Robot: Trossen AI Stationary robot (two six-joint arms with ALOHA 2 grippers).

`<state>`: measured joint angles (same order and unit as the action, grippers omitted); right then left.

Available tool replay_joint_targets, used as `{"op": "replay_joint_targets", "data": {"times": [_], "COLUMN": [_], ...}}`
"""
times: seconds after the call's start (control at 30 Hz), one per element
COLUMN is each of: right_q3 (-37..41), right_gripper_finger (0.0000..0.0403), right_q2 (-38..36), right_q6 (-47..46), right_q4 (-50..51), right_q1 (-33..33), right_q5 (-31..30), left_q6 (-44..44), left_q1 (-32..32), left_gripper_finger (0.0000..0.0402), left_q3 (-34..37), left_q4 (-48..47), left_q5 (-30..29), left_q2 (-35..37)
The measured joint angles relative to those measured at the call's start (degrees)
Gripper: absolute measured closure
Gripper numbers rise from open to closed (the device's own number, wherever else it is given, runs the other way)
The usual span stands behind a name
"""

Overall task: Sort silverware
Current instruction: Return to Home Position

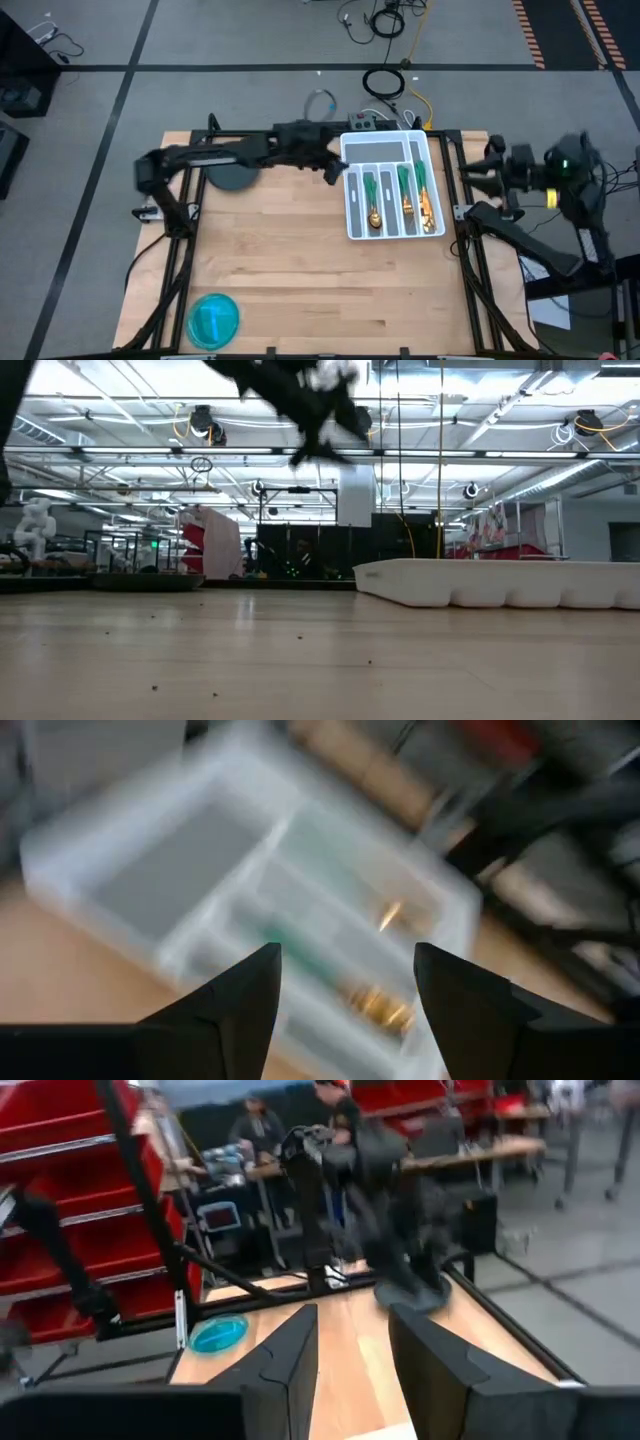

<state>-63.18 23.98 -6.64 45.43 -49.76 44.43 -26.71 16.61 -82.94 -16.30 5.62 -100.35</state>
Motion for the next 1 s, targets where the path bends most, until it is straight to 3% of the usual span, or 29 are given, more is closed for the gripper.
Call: {"op": "replay_joint_targets", "data": {"times": [0.1, 0.23, 0.3, 0.43, 0.53, 0.7, 0.87, 1.0], "right_q3": [9.9, 26.9, 30.6, 35.4, 38.3, 46.3, 56.6, 62.3], "right_gripper_finger": [0.0287, 0.0287, 0.0293, 0.0312, 0.0325, 0.0340, 0.0350, 0.0355], "right_q2": [-9.9, -23.8, -22.6, -16.3, -16.2, -22.9, -23.3, -23.8], "right_q6": [-1.8, -14.9, -21.8, -25.2, -24.3, -29.7, -48.3, -58.0], "right_q4": [-5.3, -16.1, -19.9, -33.4, -38.3, -47.2, -78.3, -98.8], "right_q1": [0.0, 0.0, 0.3, 0.8, 0.8, 2.3, 5.7, 8.9], "right_q5": [1.4, 2.1, 6.0, 13.7, 13.8, 11.2, 9.7, 5.3], "left_q6": [6.6, 13.7, 14.7, 12.4, 9.9, 5.5, -2.4, -2.3], "left_q1": [-2.9, -5.5, -5.7, -6.0, -7.1, -11.1, -16.2, -19.8], "left_gripper_finger": [0.0166, 0.0166, 0.0166, 0.0166, 0.0167, 0.0187, 0.0218, 0.0228], "left_q3": [0.0, 0.9, 3.4, 12.0, 20.8, 39.1, 57.0, 66.5], "left_q4": [3.4, 3.7, 3.6, 4.0, 8.4, 21.4, 41.2, 56.8], "left_q5": [-5.2, -12.0, -13.6, -14.9, -14.8, -13.2, -12.9, -11.6], "left_q2": [8.2, 18.3, 23.5, 33.9, 42.2, 56.3, 66.9, 70.7]}}
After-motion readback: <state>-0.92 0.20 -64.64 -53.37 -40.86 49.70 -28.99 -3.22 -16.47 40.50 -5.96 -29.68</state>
